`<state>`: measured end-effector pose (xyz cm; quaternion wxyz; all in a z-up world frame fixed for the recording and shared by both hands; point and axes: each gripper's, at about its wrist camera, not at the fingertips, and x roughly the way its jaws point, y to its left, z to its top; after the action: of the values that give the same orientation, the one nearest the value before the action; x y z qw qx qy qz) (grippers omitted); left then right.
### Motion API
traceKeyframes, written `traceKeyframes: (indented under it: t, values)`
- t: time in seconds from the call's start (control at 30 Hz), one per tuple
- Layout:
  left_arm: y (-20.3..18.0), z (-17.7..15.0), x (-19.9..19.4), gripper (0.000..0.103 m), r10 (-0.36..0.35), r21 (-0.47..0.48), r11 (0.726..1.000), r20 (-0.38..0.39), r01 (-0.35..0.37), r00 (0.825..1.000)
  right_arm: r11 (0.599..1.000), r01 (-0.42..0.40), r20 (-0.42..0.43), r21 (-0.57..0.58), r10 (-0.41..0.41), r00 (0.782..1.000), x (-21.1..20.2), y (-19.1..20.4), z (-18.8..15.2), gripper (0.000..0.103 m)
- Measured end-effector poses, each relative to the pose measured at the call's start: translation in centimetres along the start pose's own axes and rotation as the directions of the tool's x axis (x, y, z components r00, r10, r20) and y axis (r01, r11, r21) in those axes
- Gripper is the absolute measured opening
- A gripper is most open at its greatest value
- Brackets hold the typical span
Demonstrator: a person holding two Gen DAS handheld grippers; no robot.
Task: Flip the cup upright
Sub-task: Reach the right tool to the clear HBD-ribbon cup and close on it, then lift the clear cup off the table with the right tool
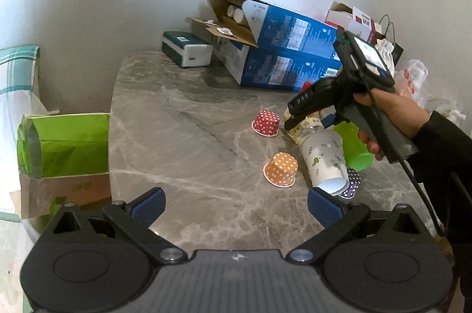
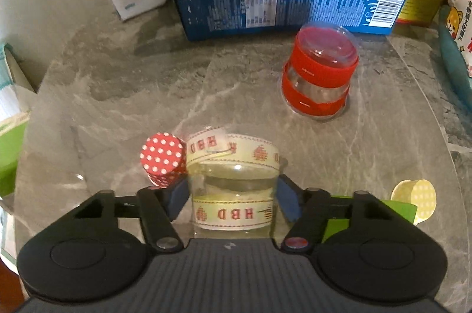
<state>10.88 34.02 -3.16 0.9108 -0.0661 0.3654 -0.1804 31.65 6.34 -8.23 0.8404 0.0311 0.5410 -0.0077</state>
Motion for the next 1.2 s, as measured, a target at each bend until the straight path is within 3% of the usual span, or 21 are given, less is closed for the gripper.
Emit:
traceKeyframes:
  t: [0.13, 0.33, 0.6, 0.73, 0.83, 1.07, 1.2]
  values:
    - [0.5, -0.2, -0.7, 0.103, -0.009, -0.022, 1.0, 0.005, 0.009, 1.0, 1.0, 0.028, 0.043, -0.01, -0.027, 0.999, -0.8, 0.2, 0.3, 0.063]
    - [-0.3, -0.1, -1.9, 0.103, -0.03, -0.011, 0.999, 0.032, 0.03, 0.999, 1.0, -0.027, 0.155, 0.007, 0.025, 0.988, -6.9, 0.5, -0.5, 0.063]
    - [0.6, -1.3, -3.8, 0.103, -0.082, -0.078, 0.993, 0.043, 0.086, 0.996, 0.992, -0.127, 0.197, 0.001, 0.124, 0.973, -14.9, 0.8, -10.1, 0.064]
    - [1.0, -2.6, -4.1, 0.103, -0.111, -0.105, 0.988, 0.012, 0.112, 0.994, 0.987, -0.153, 0.147, 0.057, 0.143, 0.979, -13.9, 1.1, -15.3, 0.064]
    - [0.8, -3.4, -4.3, 0.103, -0.103, -0.092, 0.991, -0.019, 0.101, 0.995, 0.98, -0.175, 0.12, 0.096, 0.163, 0.979, -12.2, 1.5, -17.3, 0.064]
    - [0.9, -4.5, -4.9, 0.103, -0.033, -0.07, 0.997, -0.04, 0.031, 0.999, 0.98, -0.167, 0.119, 0.103, 0.155, 0.981, -10.8, 3.8, -19.5, 0.064]
    - [1.7, -4.8, -5.0, 0.103, -0.049, -0.1, 0.994, -0.046, 0.044, 0.998, 0.982, -0.162, 0.108, 0.098, 0.151, 0.983, -10.1, 4.2, -20.4, 0.064]
